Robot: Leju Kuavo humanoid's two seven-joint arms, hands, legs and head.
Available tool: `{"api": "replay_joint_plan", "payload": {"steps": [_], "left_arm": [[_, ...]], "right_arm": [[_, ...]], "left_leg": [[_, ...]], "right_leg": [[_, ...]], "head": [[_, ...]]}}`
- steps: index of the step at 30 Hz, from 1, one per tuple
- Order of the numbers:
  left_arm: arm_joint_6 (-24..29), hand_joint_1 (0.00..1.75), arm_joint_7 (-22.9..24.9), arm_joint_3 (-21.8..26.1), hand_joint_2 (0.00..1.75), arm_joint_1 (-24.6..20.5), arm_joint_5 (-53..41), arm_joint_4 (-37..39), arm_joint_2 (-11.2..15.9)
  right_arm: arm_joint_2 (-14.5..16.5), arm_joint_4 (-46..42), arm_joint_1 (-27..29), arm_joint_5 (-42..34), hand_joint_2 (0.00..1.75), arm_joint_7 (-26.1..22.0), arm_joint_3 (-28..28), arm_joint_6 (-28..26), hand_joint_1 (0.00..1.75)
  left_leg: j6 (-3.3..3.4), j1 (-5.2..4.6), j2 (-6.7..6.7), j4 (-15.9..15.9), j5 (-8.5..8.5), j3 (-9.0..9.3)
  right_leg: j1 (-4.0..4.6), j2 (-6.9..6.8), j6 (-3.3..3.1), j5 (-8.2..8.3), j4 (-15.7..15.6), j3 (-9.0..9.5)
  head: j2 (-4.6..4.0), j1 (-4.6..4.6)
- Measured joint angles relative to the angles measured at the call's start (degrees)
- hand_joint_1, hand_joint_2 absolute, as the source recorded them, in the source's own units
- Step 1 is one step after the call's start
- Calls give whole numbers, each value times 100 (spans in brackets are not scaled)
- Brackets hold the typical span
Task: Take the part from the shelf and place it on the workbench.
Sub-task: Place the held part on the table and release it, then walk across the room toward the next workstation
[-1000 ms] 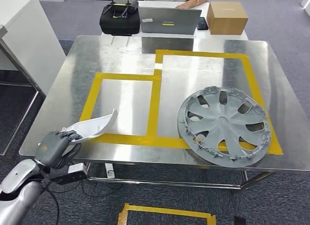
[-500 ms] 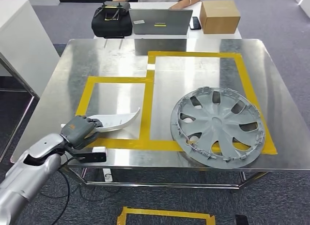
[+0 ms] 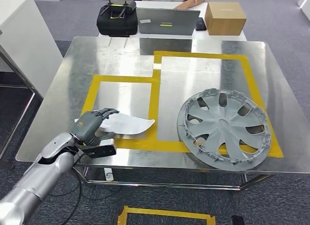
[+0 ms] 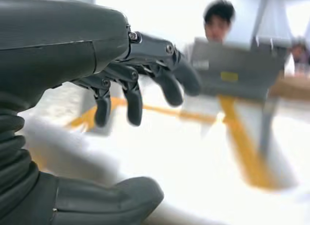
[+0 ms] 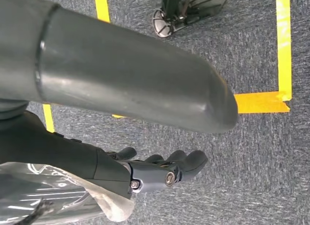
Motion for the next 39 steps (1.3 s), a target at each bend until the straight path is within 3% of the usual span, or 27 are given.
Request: {"api": "replay_joint_plan", "payload": {"steps": [1,4,6,9,10,11,12,15,17,20,22,24,26,27,29,31,32,35,37,39], "left_arm": [[153,0,-22,171,0,165,254,-223,-70],[666,0,-166,645,0,720,779,-1007,-303],[879,0,-373,885,0,1110,1233,-1611,-456],[931,0,-639,1138,0,1653,2032,-2436,-646],[933,0,-697,1199,0,1816,2233,-2651,-695],[943,0,-749,1254,0,1962,2399,-2847,-738],[963,0,-796,1303,0,2088,2529,-3020,-772],[1126,0,-972,1452,0,2391,2888,-3487,-875],[1273,0,-1125,1546,0,2599,3203,-3789,-978],[1414,0,-1248,1633,0,2896,3548,-4201,-1100],[1457,0,-1280,1650,0,3038,3616,-4401,-1162],[1521,0,-1298,1655,0,3193,3634,-4534,-1205],[1598,0,-1308,1657,0,3353,3636,-4614,-1219],[1624,0,-1309,1657,0,3416,3635,-4641,-1222],[1661,0,-1310,1657,0,3510,3634,-4694,-1226],[1687,0,-1310,1655,0,3577,3628,-4744,-1231],[1701,0,-1309,1652,0,3602,3619,-4764,-1235],[1758,0,-1305,1637,0,3654,3565,-4797,-1239],[1793,0,-1300,1628,0,3672,3532,-4810,-1239],[1804,0,-1297,1622,0,3687,3520,-4814,-1236]], "right_arm": [[9,2,8,-27,0,16,-2,-19,0],[60,4,62,-105,0,40,-17,-77,0],[105,-7,92,-149,0,31,-33,-113,0],[170,-39,110,-190,0,15,-88,-148,0],[196,-53,117,-201,0,15,-113,-157,0],[224,-67,123,-214,0,17,-135,-166,0],[254,-83,131,-229,0,20,-155,-173,0],[360,-151,160,-280,0,28,-211,-191,0],[444,-218,171,-314,0,32,-275,-203,0],[564,-332,178,-350,0,36,-363,-218,0],[621,-393,179,-366,0,38,-416,-226,0],[671,-451,184,-375,0,45,-457,-226,0],[711,-514,197,-384,0,56,-497,-225,0],[729,-544,202,-387,0,62,-520,-225,0],[758,-609,201,-395,0,76,-563,-225,0],[803,-665,186,-413,0,98,-590,-222,0],[827,-693,183,-424,0,111,-600,-219,0],[881,-778,188,-440,0,134,-637,-195,0],[913,-832,186,-443,0,137,-673,-176,0],[934,-871,183,-443,0,139,-696,-169,0]], "left_leg": [[-26,-14,-2,15,-12,-3],[-90,-21,0,27,-42,4],[-148,-9,6,231,-209,-63],[-208,8,11,1256,-727,-509],[-213,10,11,1545,-815,-642],[-208,10,11,1649,-794,-691],[-193,8,11,1524,-665,-631],[-94,-17,16,439,-145,-106],[-51,-41,20,77,-91,64],[-1,-27,16,-7,-90,96],[54,10,20,-68,-57,131],[79,16,26,-74,-48,137],[81,16,31,-65,-48,136],[80,19,30,-58,-47,137],[66,23,22,-33,-55,137],[13,0,15,15,-70,114],[-25,-11,14,31,-67,102],[-120,-1,13,54,-62,76],[-177,14,18,336,-336,-23],[-224,23,23,1029,-820,-244]], "right_leg": [[-1,5,-19,31,-189,105],[5,18,-114,-1,-249,167],[-12,16,-183,-5,-262,198],[-17,12,-245,-30,-266,230],[-14,11,-252,-38,-265,239],[-11,12,-256,-46,-265,251],[-9,15,-256,-56,-265,269],[8,19,-228,-97,-260,325],[21,7,-185,-115,-259,325],[24,-14,-101,-155,-250,317],[25,-16,-58,-377,78,164],[20,-16,-26,-731,816,-187],[14,-18,3,-851,1299,-431],[8,-19,11,-751,1229,-403],[-11,-19,12,-372,536,-70],[-15,-6,-13,-143,-109,269],[-10,4,-36,-115,-242,340],[1,8,-137,-62,-261,324],[-13,-15,-220,-3,-281,281],[-14,-37,-265,52,-283,209]], "head": [[0,0],[0,-2],[0,-14],[0,-26],[0,-26],[0,-27],[0,-26],[0,-25],[0,-20],[0,-16],[0,2],[0,19],[0,22],[0,25],[0,30],[0,27],[0,25],[0,24],[0,2],[0,-20]]}}
